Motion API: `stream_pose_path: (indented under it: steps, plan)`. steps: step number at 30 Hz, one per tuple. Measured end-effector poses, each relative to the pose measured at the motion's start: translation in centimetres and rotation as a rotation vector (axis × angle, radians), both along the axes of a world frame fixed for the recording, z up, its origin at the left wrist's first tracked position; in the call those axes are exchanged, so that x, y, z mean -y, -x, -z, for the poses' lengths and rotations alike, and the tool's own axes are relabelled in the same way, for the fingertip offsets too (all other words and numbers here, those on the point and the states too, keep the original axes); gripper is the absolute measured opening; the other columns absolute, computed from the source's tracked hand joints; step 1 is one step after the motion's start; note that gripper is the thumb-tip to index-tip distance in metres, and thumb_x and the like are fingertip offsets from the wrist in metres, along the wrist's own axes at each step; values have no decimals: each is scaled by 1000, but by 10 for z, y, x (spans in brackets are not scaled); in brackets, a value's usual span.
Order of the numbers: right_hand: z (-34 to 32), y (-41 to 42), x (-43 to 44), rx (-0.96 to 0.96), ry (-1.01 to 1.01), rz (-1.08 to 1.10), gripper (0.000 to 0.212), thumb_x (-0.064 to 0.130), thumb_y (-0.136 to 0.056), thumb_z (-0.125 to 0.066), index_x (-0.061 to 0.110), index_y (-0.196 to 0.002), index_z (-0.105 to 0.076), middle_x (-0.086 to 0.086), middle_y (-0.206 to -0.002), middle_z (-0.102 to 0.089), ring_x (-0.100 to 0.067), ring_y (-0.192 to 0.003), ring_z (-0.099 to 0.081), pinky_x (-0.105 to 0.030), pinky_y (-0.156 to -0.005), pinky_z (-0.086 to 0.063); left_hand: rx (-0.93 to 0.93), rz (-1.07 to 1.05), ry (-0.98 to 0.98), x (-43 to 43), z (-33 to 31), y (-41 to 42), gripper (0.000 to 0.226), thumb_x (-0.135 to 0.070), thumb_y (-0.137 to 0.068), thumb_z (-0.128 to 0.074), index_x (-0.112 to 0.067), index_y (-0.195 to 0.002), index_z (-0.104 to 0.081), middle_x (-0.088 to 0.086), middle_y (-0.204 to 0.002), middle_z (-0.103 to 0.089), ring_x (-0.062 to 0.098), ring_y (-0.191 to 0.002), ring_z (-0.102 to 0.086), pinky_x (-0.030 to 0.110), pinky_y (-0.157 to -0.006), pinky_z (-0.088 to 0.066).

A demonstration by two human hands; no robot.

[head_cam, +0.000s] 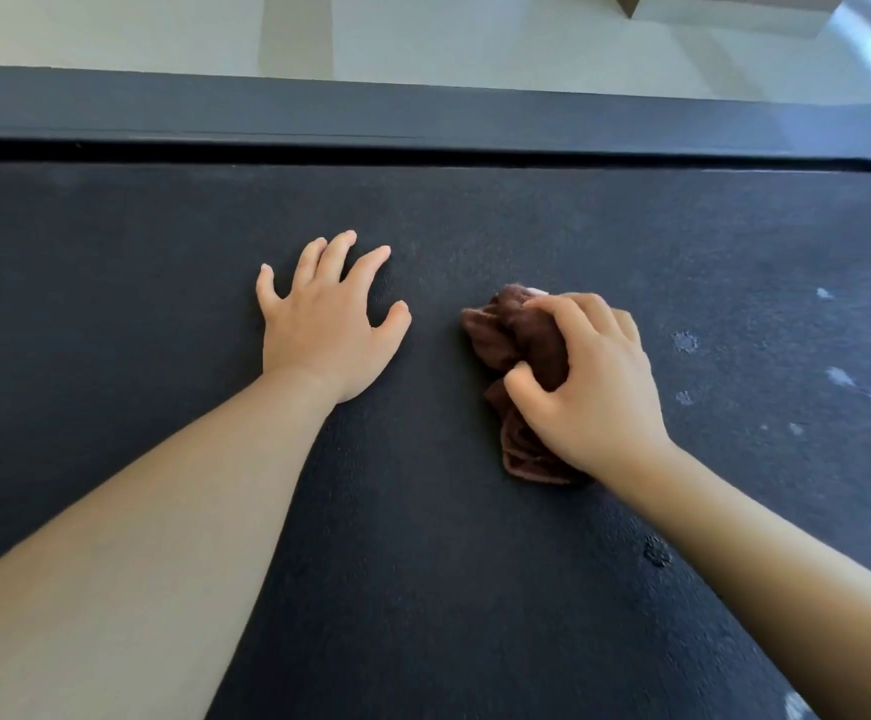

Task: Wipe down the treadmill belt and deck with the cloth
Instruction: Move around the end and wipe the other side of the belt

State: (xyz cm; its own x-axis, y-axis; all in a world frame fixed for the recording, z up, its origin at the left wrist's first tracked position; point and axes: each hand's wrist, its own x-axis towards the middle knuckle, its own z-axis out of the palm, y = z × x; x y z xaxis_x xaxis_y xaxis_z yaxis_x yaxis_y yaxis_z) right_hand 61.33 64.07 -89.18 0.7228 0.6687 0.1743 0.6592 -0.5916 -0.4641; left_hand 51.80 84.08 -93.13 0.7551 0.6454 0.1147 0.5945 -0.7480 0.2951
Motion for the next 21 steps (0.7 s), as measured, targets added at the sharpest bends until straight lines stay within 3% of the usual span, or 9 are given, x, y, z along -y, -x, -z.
stream_pose_path:
  steps: [10,15,18,21]
  plan:
    - [-9,97,103,-18,109,-31,53,45,-75,-48,27,-125,-53,11,-130,-48,-18,-121,-41,-44,-95,-41,51,254,99,39,-9,42,50,-44,-91,-41,-29,-139,-40,-4,-152,-30,18,-142,-18,54,-113,-6]
    - [-2,55,120,-14,-15,255,47,38,-76,-54,28,-121,-54,5,-123,-53,-23,-115,-43,-46,-94,-41,74,417,33,104,-10,71,48,-41,-88,-43,-27,-135,-47,-4,-145,-40,17,-137,-30,59,-110,-14]
    - [3,27,105,-4,13,438,45,39,-78,-56,25,-121,-52,1,-125,-51,-28,-117,-41,-44,-89,-38,37,433,24,115,-12,70,48,-40,-90,-46,-27,-136,-46,-4,-146,-38,17,-138,-28,58,-110,-14]
    - [3,29,103,25,69,416,47,39,-80,-55,24,-125,-49,-1,-127,-48,-29,-118,-38,-43,-87,-35,-22,424,47,116,-13,72,54,-47,-89,-43,-29,-140,-40,-5,-152,-28,16,-142,-18,54,-112,-8]
